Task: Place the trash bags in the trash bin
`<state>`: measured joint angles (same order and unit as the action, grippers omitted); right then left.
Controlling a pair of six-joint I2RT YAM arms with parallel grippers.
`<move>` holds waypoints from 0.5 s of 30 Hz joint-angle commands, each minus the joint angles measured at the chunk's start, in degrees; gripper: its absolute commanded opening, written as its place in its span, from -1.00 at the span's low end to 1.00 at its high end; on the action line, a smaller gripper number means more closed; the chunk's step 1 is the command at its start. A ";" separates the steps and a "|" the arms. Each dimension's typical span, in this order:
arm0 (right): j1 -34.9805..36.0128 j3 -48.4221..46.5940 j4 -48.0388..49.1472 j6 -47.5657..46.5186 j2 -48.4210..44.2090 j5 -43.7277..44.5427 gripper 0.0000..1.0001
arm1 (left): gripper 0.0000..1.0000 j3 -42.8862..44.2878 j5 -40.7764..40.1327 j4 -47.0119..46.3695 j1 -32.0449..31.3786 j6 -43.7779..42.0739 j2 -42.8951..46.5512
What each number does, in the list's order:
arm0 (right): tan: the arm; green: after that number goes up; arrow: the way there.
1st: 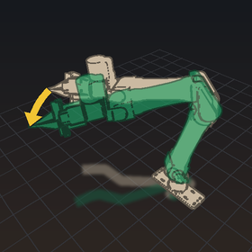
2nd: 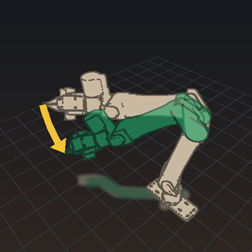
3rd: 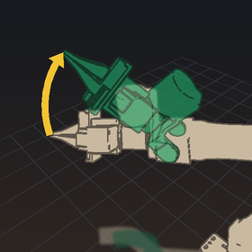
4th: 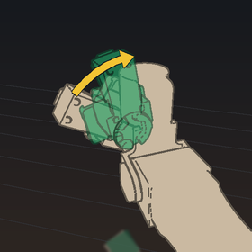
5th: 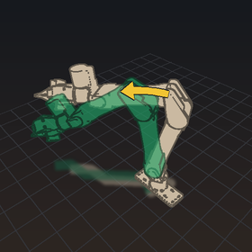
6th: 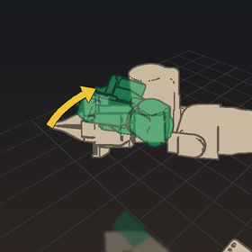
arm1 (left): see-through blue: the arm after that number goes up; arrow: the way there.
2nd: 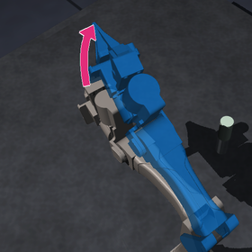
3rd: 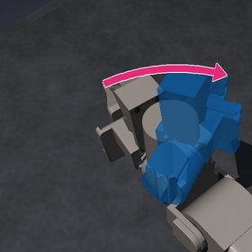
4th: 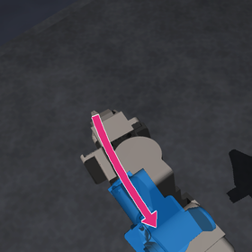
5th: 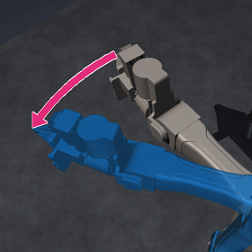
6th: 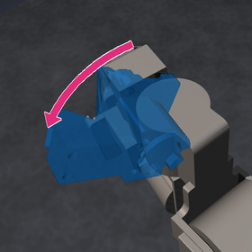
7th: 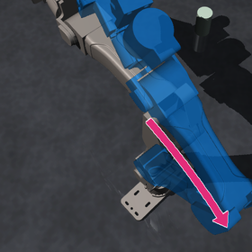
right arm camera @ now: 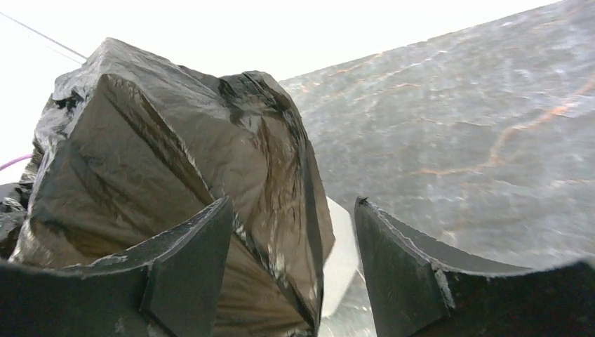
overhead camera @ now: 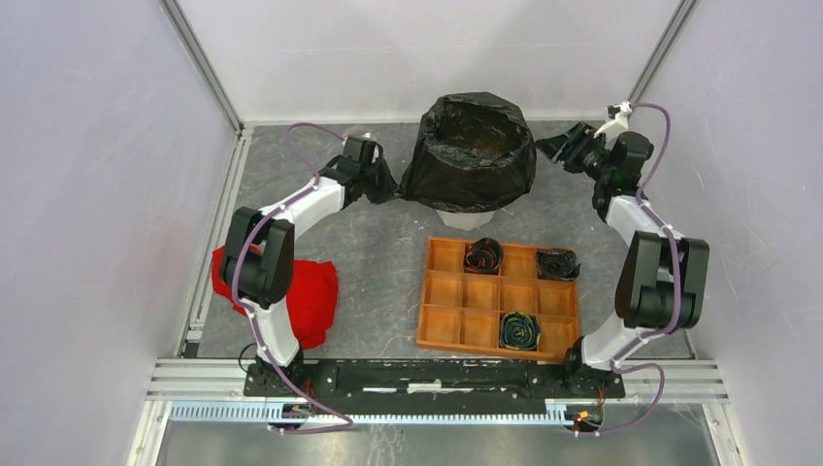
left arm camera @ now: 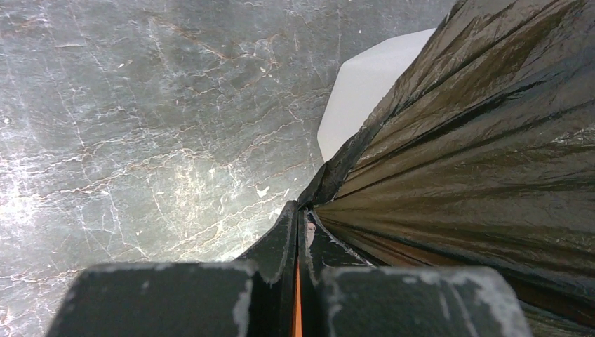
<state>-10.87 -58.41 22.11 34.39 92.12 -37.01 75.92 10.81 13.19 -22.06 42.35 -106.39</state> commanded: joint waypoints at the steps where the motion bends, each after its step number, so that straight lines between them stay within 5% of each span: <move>1: 2.25 -2.02 17.80 12.95 6.34 -5.65 0.42 | -0.96 2.15 1.61 -1.00 -0.84 -0.45 2.48; 5: 4.47 -3.38 16.30 11.30 10.76 -2.56 0.28 | -0.96 2.47 1.57 -1.08 -1.60 -0.21 2.37; 10: 4.55 -4.07 10.05 4.77 14.15 2.90 -0.49 | -0.96 2.99 1.28 -0.83 -1.84 -0.05 1.57; 15: 4.58 -3.84 1.01 -0.96 14.10 5.07 -0.78 | -0.96 3.14 0.84 -0.37 -1.92 -0.17 0.88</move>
<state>-6.09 -59.88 28.95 39.31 106.50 -35.03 76.66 11.11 13.28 -23.88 42.35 -106.28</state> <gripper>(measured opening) 0.124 0.028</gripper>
